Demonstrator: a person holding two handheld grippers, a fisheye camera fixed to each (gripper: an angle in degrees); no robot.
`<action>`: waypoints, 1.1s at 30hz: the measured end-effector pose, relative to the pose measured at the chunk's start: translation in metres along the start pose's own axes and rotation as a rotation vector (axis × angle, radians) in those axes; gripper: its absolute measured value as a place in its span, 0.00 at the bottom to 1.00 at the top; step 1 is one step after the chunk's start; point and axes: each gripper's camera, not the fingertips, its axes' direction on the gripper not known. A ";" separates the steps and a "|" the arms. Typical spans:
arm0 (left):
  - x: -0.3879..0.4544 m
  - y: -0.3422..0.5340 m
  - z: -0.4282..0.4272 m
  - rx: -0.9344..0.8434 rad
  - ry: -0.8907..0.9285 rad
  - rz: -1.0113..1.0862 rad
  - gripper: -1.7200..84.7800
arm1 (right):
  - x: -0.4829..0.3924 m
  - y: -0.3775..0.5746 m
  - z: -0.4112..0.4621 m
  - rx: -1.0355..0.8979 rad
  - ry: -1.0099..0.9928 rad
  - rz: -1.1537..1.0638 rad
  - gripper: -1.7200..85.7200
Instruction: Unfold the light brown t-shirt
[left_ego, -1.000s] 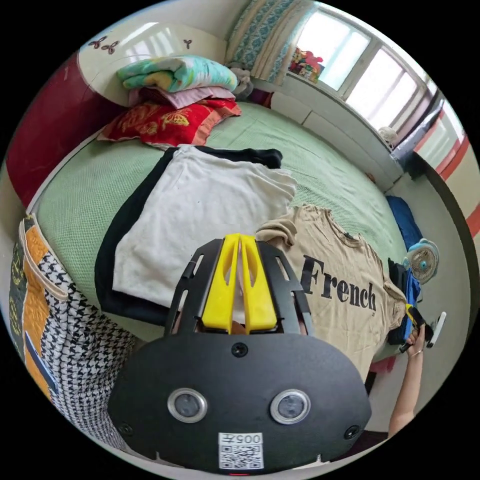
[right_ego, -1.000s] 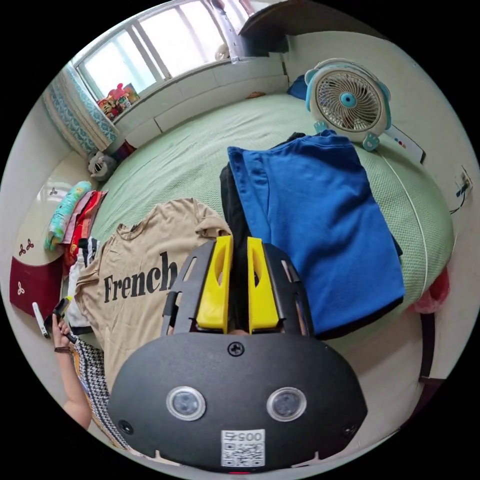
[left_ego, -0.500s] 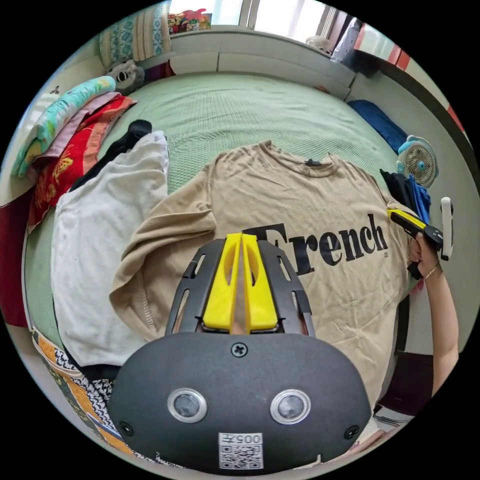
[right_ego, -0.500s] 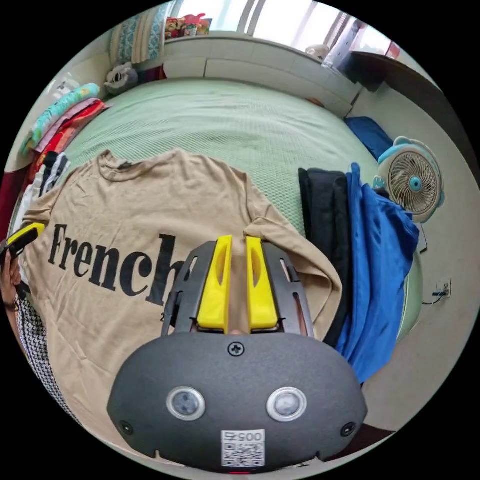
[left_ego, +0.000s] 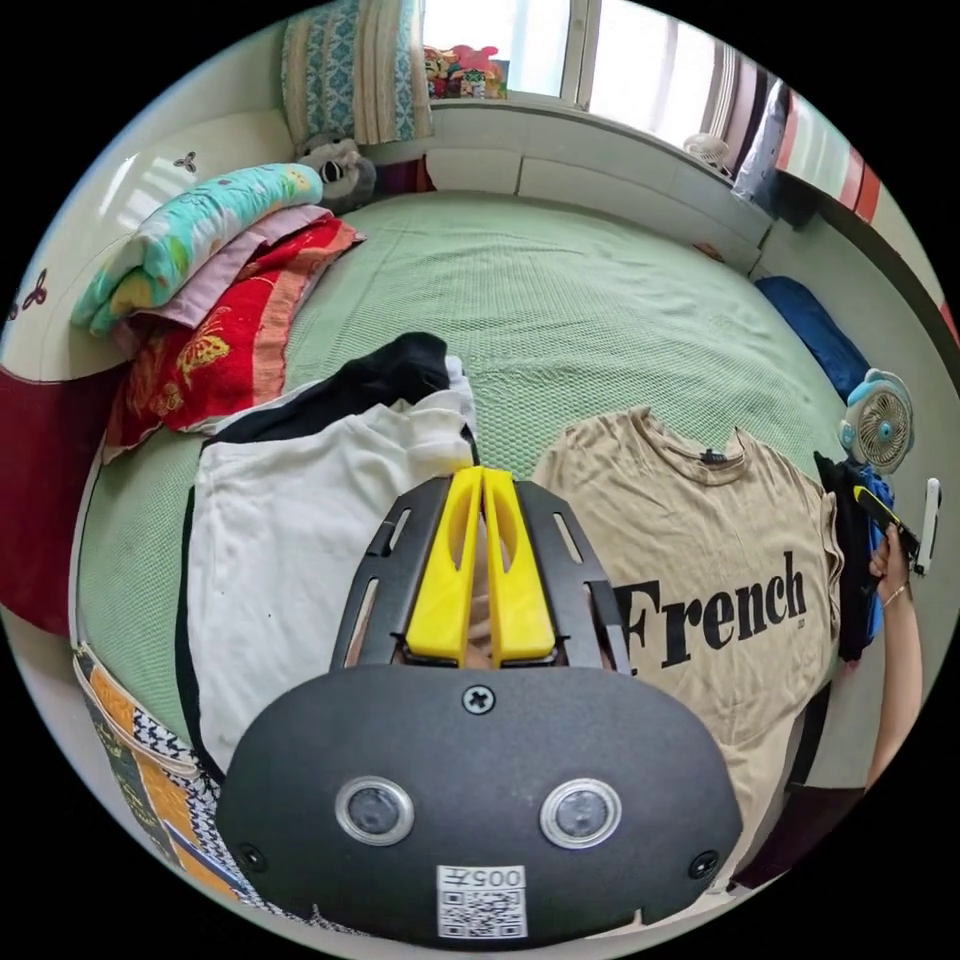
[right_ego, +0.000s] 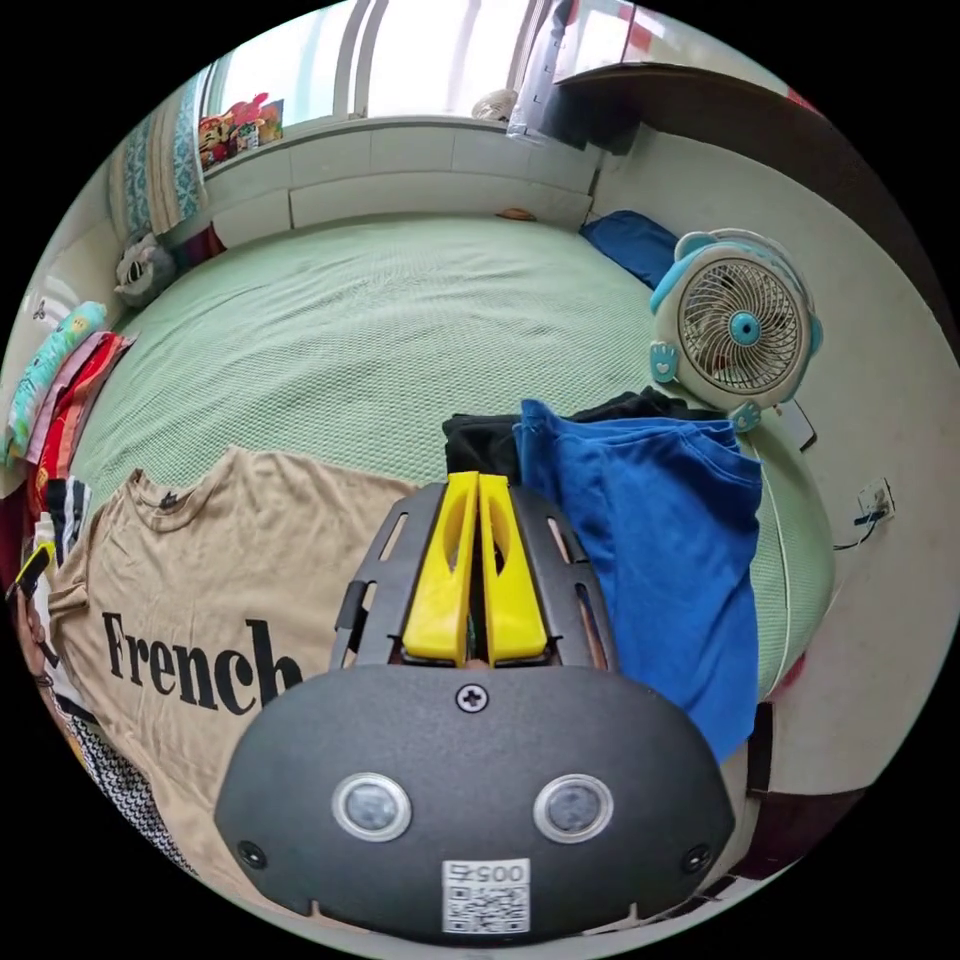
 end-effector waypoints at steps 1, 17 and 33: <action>-0.001 0.005 -0.010 0.019 -0.004 -0.023 0.02 | 0.000 0.004 -0.004 0.011 -0.005 0.003 0.01; 0.149 0.207 -0.113 -0.154 0.132 0.111 0.01 | -0.097 0.240 -0.154 -0.084 -0.265 -0.120 0.01; 0.203 0.276 -0.107 -0.170 0.040 0.075 0.01 | -0.173 0.373 -0.155 -0.092 -0.135 -0.089 0.01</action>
